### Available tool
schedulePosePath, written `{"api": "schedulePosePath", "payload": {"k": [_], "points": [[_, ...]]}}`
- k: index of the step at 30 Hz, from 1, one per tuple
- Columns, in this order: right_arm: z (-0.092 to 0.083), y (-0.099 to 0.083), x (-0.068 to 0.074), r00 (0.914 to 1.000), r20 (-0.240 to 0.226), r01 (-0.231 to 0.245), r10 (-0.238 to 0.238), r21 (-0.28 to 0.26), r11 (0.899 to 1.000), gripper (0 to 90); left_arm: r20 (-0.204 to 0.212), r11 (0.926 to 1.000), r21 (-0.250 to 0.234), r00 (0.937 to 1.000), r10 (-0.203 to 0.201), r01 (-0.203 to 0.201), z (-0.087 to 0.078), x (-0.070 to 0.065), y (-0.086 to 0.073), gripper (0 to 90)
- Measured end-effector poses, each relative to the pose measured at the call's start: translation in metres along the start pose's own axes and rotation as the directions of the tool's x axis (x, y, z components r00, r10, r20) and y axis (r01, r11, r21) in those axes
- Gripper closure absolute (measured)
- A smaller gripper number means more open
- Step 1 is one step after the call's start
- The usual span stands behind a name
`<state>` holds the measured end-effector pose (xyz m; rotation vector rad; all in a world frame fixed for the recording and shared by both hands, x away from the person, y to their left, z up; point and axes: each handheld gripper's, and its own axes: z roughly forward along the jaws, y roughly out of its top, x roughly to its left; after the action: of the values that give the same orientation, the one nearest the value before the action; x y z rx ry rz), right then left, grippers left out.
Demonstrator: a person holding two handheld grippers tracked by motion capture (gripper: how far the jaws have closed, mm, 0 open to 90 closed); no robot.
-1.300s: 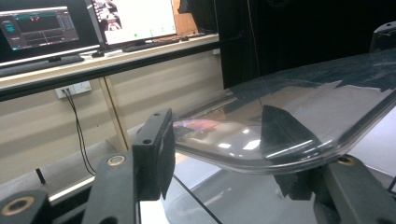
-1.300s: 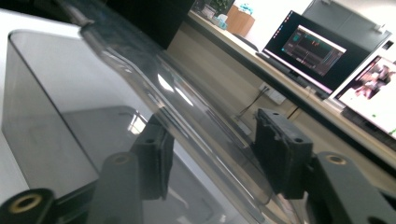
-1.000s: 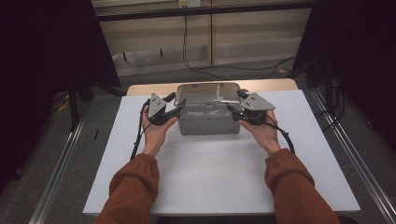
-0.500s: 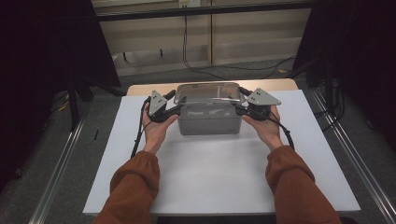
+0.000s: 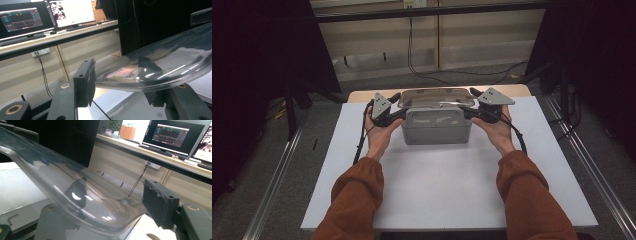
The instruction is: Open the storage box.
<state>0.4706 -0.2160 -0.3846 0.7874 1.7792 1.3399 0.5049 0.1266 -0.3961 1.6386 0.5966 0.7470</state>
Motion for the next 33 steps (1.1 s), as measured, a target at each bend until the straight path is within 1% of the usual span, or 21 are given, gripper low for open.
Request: {"api": "schedulePosePath", "payload": {"k": [2, 3, 4, 5, 6, 7, 8, 10, 11, 14, 15, 16, 17, 19, 21, 23, 27, 29, 30, 31, 33], "points": [[0.001, 0.000, -0.001, 1.0000, 0.000, -0.009, 0.009, -0.003, 1.000, 33.5, -0.002, 1.0000, 0.000, 1.0000, 0.000, 0.000, 0.001, 0.001, 0.001, 47.9], [0.002, 0.000, -0.002, 0.9999, 0.010, -0.009, 0.009, -0.009, 1.000, 32.1, -0.003, 1.0000, -0.002, 1.0000, 0.000, 0.000, 0.002, 0.001, 0.002, 48.0], [0.002, 0.001, -0.002, 0.9998, 0.018, -0.006, 0.007, -0.014, 1.000, 32.4, -0.001, 1.0000, -0.002, 1.0000, 0.002, -0.002, 0.002, 0.002, 0.003, 48.0], [0.003, 0.001, -0.003, 0.9998, 0.017, -0.010, 0.011, -0.018, 1.000, 33.0, -0.004, 1.0000, -0.004, 1.0000, -0.001, 0.001, 0.003, 0.002, 0.004, 48.0], [0.003, 0.001, -0.004, 0.9997, 0.013, -0.018, 0.019, -0.024, 1.000, 34.9, -0.002, 1.0000, -0.006, 1.0000, 0.001, -0.001, 0.004, 0.003, 0.004, 48.0], [0.004, 0.002, -0.005, 0.9998, 0.010, -0.019, 0.019, -0.026, 0.999, 37.0, 0.008, 0.9999, -0.009, 0.9999, -0.009, 0.009, 0.005, 0.004, 0.005, 48.4], [0.005, 0.002, -0.005, 0.9998, 0.009, -0.020, 0.020, -0.029, 0.999, 39.7, 0.008, 0.9996, -0.019, 0.9997, -0.023, 0.023, 0.007, 0.004, 0.006, 49.8], [0.007, 0.002, -0.007, 0.9998, -0.012, -0.013, 0.013, -0.043, 0.999, 52.2, 0.009, 0.9999, -0.014, 0.9999, -0.007, 0.007, 0.009, 0.007, 0.008, 51.2], [0.007, 0.002, -0.007, 0.9998, -0.012, -0.013, 0.013, -0.043, 0.999, 52.2, 0.007, 0.9998, -0.017, 0.9999, -0.013, 0.013, 0.011, 0.008, 0.008, 51.2], [0.009, 0.003, -0.011, 0.9995, -0.022, -0.024, 0.023, -0.037, 0.999, 53.7, 0.000, 0.9999, -0.012, 1.0000, 0.003, -0.003, 0.014, 0.009, 0.009, 52.4], [0.010, 0.004, -0.014, 0.9992, -0.026, -0.030, 0.029, -0.035, 0.999, 54.0, 0.000, 0.9999, -0.011, 1.0000, 0.009, -0.009, 0.014, 0.009, 0.010, 53.5], [0.010, 0.004, -0.014, 0.9992, -0.026, -0.030, 0.029, -0.035, 0.999, 54.0, -0.003, 0.9998, -0.012, 0.9999, 0.014, -0.014, 0.015, 0.009, 0.011, 53.5], [0.012, 0.006, -0.017, 0.9992, -0.030, -0.028, 0.027, -0.033, 0.999, 54.6, -0.002, 0.9998, -0.014, 0.9999, 0.011, -0.011, 0.016, 0.009, 0.011, 53.9], [0.013, 0.007, -0.018, 0.9993, -0.024, -0.027, 0.027, -0.031, 0.999, 54.5, -0.004, 0.9998, -0.020, 1.0000, 0.001, -0.001, 0.018, 0.012, 0.013, 54.0], [0.015, 0.007, -0.019, 0.9993, -0.017, -0.033, 0.033, -0.037, 0.999, 53.4, -0.006, 0.9998, -0.017, 1.0000, 0.002, -0.002, 0.019, 0.012, 0.013, 55.2], [0.017, 0.007, -0.021, 0.9992, -0.016, -0.037, 0.036, -0.031, 0.999, 52.6, -0.011, 0.9998, -0.014, 0.9998, 0.017, -0.018, 0.020, 0.014, 0.015, 56.7], [0.021, 0.008, -0.022, 0.9991, -0.016, -0.039, 0.039, -0.023, 0.999, 50.5, -0.012, 0.9997, -0.012, 0.9997, 0.022, -0.022, 0.022, 0.017, 0.017, 58.0], [0.024, 0.007, -0.024, 0.9991, 0.001, -0.043, 0.044, -0.028, 0.999, 48.4, -0.016, 0.9998, -0.013, 0.9998, 0.015, -0.016, 0.023, 0.018, 0.017, 58.6], [0.024, 0.007, -0.024, 0.9991, 0.001, -0.043, 0.044, -0.028, 0.999, 48.4, -0.016, 0.9998, -0.013, 0.9998, 0.015, -0.016, 0.023, 0.018, 0.017, 58.8], [0.024, 0.007, -0.025, 0.9990, 0.003, -0.045, 0.045, -0.025, 0.999, 48.2, -0.013, 0.9998, -0.018, 0.9999, 0.001, -0.001, 0.024, 0.019, 0.016, 58.8], [0.026, 0.006, -0.027, 0.9987, 0.004, -0.050, 0.050, -0.018, 0.999, 47.2, -0.013, 0.9998, -0.015, 0.9999, -0.010, 0.010, 0.025, 0.020, 0.016, 58.9]]}}
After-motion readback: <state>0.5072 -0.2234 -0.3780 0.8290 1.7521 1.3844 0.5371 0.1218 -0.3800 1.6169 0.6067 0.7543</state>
